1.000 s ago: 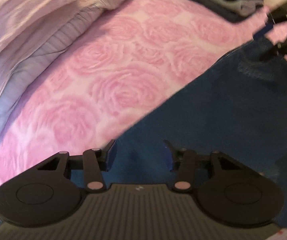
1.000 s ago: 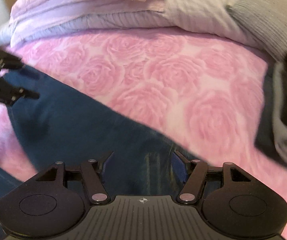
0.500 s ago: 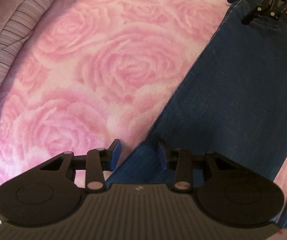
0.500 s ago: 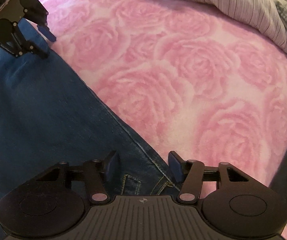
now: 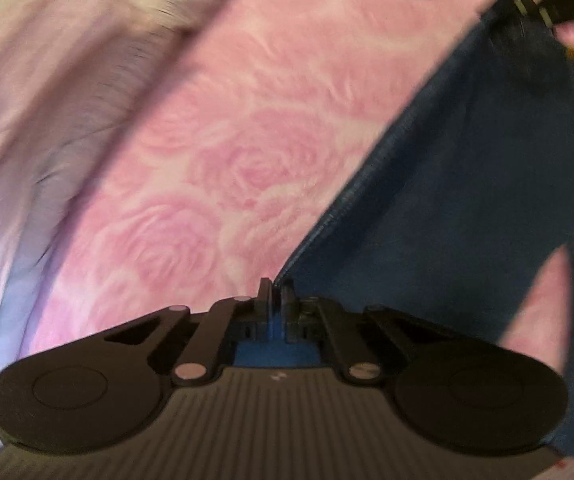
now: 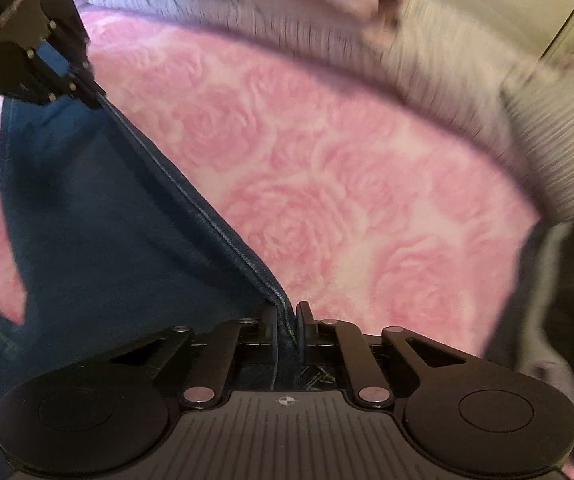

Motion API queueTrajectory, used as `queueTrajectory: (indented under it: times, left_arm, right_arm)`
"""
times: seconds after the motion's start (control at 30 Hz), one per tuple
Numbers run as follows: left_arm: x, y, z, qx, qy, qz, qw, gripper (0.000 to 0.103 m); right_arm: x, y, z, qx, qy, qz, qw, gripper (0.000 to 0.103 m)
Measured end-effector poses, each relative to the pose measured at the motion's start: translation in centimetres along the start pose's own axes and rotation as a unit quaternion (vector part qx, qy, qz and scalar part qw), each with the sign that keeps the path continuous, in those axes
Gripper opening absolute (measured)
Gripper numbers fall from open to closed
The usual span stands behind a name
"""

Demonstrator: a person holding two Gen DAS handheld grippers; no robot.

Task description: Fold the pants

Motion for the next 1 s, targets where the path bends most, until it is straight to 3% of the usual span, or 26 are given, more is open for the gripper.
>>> queueTrajectory:
  times: [0.17, 0.23, 0.33, 0.43, 0.5, 0.6, 0.7, 0.77, 0.8, 0.9, 1.0]
  left_arm:
    - [6.0, -9.0, -5.0, 0.019, -0.082, 0.024, 0.9962, 0.001]
    - [9.2, -11.0, -8.1, 0.008, -0.116, 0.016, 0.9931, 0.001]
    - [13.9, -11.5, -13.0, -0.026, -0.185, -0.023, 0.9822, 0.002]
    - [17.5, -10.4, -17.4, -0.078, -0.256, -0.066, 0.9612, 0.010]
    - [18.8, -10.3, -19.6, -0.097, -0.303, -0.095, 0.9433, 0.012]
    - [18.0, -11.8, -22.0, -0.089, -0.360, -0.104, 0.9230, 0.018]
    - [14.4, -13.7, -24.6, -0.059, -0.427, -0.082, 0.8988, 0.019]
    - [10.7, -14.6, -26.9, -0.034, -0.490, -0.053, 0.8693, 0.019]
    - [8.8, -14.9, -28.0, -0.021, -0.523, -0.037, 0.8511, 0.019]
    - [2.8, -15.9, -32.1, 0.026, -0.627, 0.008, 0.7784, 0.019]
    - [-1.6, -16.0, -35.9, 0.070, -0.715, 0.042, 0.6941, 0.019]
  right_arm:
    - [-6.6, -9.0, -2.5, 0.022, -0.033, -0.052, 0.998, 0.004]
    - [-10.1, -11.5, -4.5, 0.006, -0.038, -0.043, 0.998, 0.004]
    - [-14.9, -13.1, -8.4, -0.049, -0.012, -0.009, 0.999, 0.005]
    - [-19.1, -12.5, -12.9, -0.136, 0.001, 0.025, 0.990, 0.014]
    - [-20.5, -12.0, -15.1, -0.183, 0.002, 0.017, 0.983, 0.030]
    - [-19.6, -12.1, -16.6, -0.215, 0.050, -0.019, 0.975, 0.040]
    - [-16.6, -12.8, -17.2, -0.220, 0.172, -0.061, 0.958, 0.042]
    - [-14.1, -13.4, -17.9, -0.215, 0.288, -0.092, 0.929, 0.042]
    - [-12.8, -13.8, -18.3, -0.209, 0.351, -0.103, 0.907, 0.043]
    - [-9.7, -15.0, -20.1, -0.184, 0.513, -0.113, 0.831, 0.043]
    - [-7.9, -15.8, -21.7, -0.160, 0.615, -0.116, 0.763, 0.043]
Point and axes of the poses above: each gripper's, at about its wrist camera, not at the fingertips, and y roughly the way its jaws point, x to its right, z to its top, the point moved 10 cm from there along y, roughly the way its jaws point, and after that the axes turned 4 degrees about -z, right-handed, at the moved point
